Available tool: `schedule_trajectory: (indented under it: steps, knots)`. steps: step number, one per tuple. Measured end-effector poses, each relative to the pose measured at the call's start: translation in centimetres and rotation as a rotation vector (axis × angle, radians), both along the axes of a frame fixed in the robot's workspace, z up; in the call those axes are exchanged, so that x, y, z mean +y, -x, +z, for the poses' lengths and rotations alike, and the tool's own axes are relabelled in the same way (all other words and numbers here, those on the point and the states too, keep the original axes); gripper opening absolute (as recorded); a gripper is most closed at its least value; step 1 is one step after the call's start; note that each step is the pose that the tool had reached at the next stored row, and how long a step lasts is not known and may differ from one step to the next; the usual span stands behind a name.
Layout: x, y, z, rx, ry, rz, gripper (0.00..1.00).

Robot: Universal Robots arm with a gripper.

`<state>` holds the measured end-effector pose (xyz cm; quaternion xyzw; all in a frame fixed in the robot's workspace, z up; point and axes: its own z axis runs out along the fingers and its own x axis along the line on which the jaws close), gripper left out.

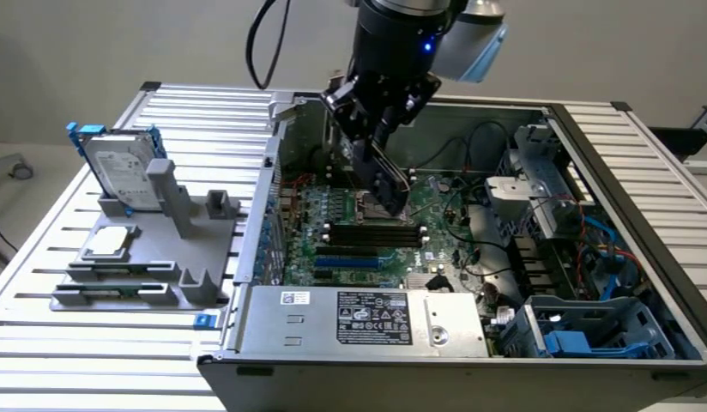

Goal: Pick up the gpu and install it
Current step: 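Insert the gpu into the slot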

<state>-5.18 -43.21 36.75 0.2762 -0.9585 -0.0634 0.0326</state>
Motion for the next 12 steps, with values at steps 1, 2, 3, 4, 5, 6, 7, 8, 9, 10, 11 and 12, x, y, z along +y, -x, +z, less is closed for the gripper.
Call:
schedule_trajectory:
  steps: [1,2,3,4,5,6,7,8,9,10,11,12]
  knots:
    - [0.00,0.00,0.00,-0.0018,-0.0004,0.014,0.26]
    - [0.00,0.00,0.00,-0.0029,-0.0008,0.027,0.26]
    - [0.00,-0.01,0.00,-0.0039,-0.0014,0.038,0.26]
    - [-0.01,-0.03,0.01,-0.0045,-0.0018,0.049,0.26]
    - [-0.01,-0.05,0.01,-0.0051,-0.0023,0.061,0.26]
    - [-0.02,-0.06,0.01,-0.0057,-0.0027,0.072,0.26]
    - [-0.02,-0.08,0.01,-0.0063,-0.0030,0.085,0.26]
    - [-0.02,-0.09,0.01,-0.0069,-0.0031,0.099,0.26]
    - [-0.03,-0.09,0.01,-0.0074,-0.0032,0.112,0.26]
    - [-0.03,-0.10,0.01,-0.0079,-0.0031,0.125,0.26]
    - [-0.04,-0.10,0.01,-0.0087,-0.0032,0.140,0.26]
    - [-0.04,-0.10,0.02,-0.0097,-0.0031,0.155,0.26]
